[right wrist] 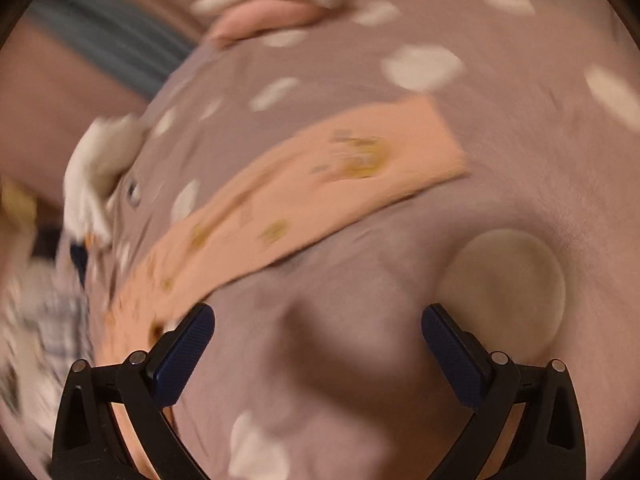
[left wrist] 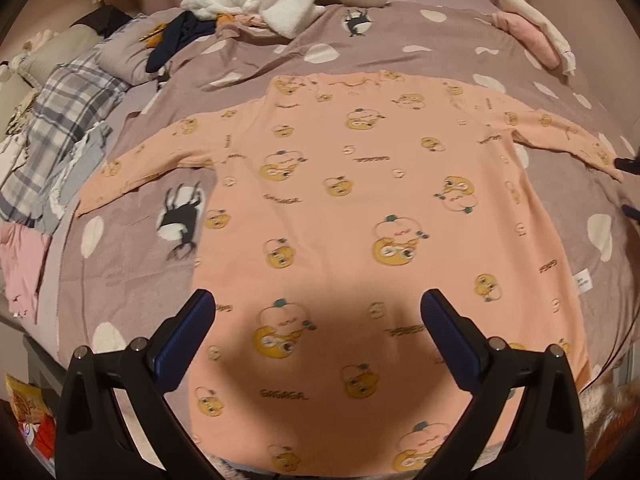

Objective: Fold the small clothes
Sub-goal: 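Grasp the cuff of one peach sleeve with the right tool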

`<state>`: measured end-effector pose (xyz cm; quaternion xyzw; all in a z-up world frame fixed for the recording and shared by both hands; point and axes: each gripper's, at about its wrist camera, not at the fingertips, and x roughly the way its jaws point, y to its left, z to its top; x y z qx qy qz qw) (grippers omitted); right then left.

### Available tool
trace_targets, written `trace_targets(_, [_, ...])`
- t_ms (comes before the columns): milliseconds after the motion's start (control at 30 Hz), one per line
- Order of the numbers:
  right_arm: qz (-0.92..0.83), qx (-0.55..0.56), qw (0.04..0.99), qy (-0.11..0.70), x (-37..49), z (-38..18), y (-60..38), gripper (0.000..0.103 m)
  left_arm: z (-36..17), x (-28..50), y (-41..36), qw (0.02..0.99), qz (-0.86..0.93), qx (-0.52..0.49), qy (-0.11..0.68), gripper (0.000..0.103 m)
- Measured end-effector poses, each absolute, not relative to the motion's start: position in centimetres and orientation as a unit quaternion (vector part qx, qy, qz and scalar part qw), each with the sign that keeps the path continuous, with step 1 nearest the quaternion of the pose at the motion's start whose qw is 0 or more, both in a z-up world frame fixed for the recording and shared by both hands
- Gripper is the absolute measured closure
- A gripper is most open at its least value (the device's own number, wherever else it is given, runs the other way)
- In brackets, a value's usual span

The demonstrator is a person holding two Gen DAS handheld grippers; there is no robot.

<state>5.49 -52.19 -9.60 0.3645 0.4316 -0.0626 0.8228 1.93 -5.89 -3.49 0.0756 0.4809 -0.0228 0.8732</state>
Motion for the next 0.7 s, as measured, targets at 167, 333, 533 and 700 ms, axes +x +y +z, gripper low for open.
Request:
trace_targets(167, [-0.047,0.456,0.813,0.358,6.1,-10.9,-55.2,0.0,-4.1,2.7,-7.0,0.868,-0.033,0.075,0.489,0.0])
trace_targets(333, [-0.053,0.47,0.808,0.352,7.9,-10.8,-55.9,0.0,-5.1,3.3,-7.6,0.857,-0.051,0.062,0.509,0.0])
trace_targets(533, [-0.085,0.449,0.817,0.35,8.4,-10.2,-57.6,0.046,-5.3,3.4,-7.7,0.855,-0.047,0.071,0.511,0.0])
trace_targets(700, [-0.112,0.438,0.815,0.363,8.4,-10.7,-58.1,0.09,-5.4,3.3,-6.3,0.858,-0.037,0.055,0.509,0.0])
